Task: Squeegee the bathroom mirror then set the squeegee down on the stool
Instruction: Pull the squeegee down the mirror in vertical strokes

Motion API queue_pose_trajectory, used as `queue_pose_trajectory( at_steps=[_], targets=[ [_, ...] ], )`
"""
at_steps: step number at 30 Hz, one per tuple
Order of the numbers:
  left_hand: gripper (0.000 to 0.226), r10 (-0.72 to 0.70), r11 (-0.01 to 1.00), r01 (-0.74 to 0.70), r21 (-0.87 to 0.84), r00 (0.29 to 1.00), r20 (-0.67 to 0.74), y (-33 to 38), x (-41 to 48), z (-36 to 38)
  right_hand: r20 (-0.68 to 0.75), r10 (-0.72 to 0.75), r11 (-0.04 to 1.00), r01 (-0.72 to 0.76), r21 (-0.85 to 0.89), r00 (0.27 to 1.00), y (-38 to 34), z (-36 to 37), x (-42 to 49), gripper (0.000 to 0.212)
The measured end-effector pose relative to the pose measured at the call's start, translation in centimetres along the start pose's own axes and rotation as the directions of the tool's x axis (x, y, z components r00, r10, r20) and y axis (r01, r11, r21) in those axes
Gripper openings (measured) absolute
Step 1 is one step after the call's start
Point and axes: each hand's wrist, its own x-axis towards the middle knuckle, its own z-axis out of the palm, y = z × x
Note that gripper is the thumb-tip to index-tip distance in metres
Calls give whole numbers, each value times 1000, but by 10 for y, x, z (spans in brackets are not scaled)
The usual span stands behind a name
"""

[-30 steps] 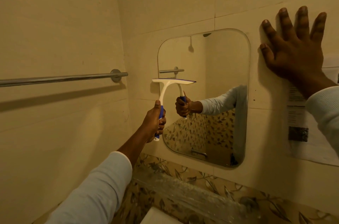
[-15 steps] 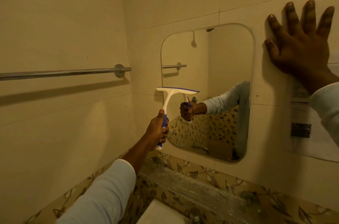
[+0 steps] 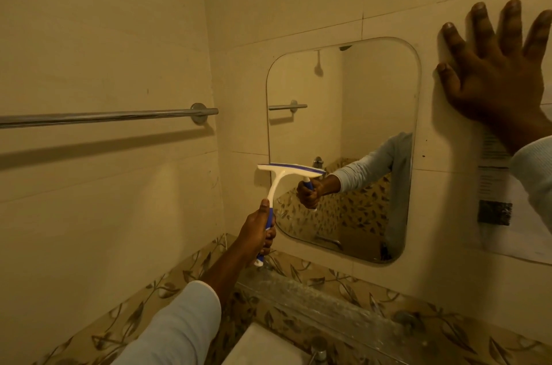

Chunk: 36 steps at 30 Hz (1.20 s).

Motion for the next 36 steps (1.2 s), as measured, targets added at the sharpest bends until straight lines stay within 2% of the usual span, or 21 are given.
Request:
queue_pose_trajectory(
  at_steps=[16,21,28,33,36],
  targets=[
    [61,-50,998,50,27,999,4,-38,0,-6,-3,8,1000,-8,-2,1000,-1,-3,0,73],
    [64,-117,989,119,91,993,-32,-72,-9,-12,-4,4,1000,-4,-4,1000,-1,-2,0,74],
    [60,-255,965,256,55,967,-29,-104,-26,-22,-7,4,1000,-4,-3,1000,1,-1,0,74],
    [59,-199,972,206,110,977,-77,-100,-28,-20,0,-3,1000,3,6,1000,0,-4,-1,73],
    [56,-139,968,154,198,987,-87,-97,-31,-24,5,-1,1000,1,6,1000,-1,-6,-2,73]
  ],
)
